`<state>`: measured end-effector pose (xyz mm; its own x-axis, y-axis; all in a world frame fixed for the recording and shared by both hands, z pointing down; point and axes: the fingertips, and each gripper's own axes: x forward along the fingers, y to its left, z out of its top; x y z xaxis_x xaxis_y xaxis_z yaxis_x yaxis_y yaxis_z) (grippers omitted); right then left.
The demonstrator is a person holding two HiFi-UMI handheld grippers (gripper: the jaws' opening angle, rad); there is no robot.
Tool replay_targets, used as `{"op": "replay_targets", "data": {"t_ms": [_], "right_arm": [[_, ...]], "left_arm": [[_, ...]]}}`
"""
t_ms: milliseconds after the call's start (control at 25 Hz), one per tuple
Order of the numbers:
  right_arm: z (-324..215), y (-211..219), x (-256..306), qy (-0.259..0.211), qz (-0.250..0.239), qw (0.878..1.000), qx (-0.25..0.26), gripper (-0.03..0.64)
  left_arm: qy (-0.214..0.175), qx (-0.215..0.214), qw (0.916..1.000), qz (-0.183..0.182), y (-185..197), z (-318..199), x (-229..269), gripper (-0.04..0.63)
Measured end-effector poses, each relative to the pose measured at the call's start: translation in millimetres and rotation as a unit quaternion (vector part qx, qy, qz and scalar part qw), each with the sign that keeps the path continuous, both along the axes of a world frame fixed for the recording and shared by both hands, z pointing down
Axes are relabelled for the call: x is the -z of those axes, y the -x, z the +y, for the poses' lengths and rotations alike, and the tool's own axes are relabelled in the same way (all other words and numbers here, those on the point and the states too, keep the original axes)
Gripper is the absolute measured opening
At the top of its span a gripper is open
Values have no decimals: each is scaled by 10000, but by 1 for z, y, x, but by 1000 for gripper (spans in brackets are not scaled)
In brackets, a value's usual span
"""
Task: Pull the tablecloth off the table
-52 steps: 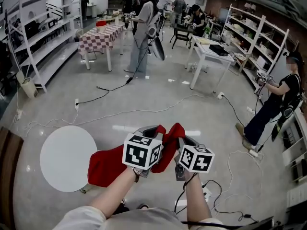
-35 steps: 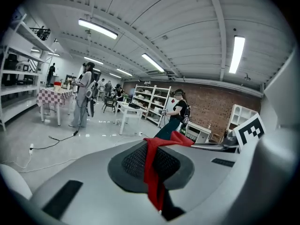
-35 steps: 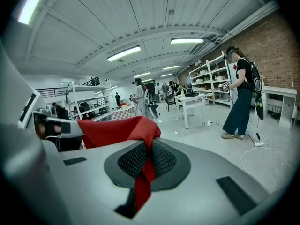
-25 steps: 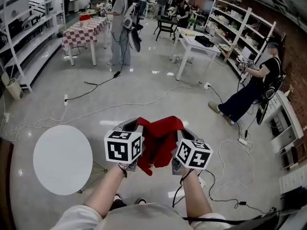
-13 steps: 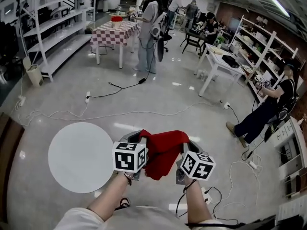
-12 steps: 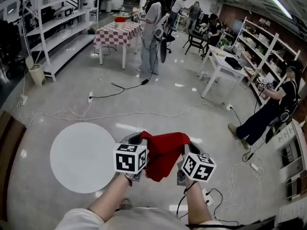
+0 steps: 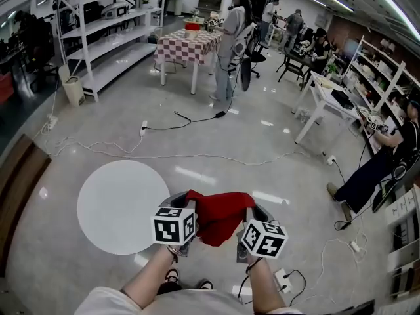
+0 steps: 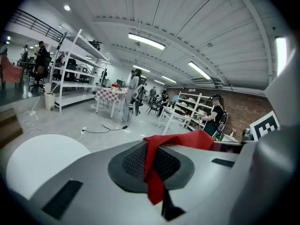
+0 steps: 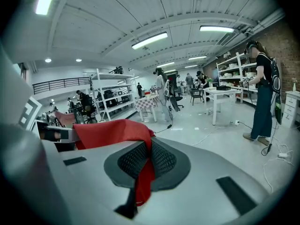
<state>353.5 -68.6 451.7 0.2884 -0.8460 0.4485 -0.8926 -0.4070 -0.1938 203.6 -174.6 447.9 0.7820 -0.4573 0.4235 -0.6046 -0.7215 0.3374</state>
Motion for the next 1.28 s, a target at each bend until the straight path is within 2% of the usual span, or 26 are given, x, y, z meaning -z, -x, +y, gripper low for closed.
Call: {"op": "replay_targets", "data": {"t_ms": [200,440,1280], "right_arm": [[3,-1,-5,-79,-198,9996,181,29],[5,1,1,-36,-10,9989,466,29],[-8,-9,7,-14,75,9984,569,29]], "left_arm": [[148,283,9994,-121,14,2,-11,18],[179,467,9987,-130,20,2,-7,18],[113,473,9988,-104,8,-12,-1,18]]}}
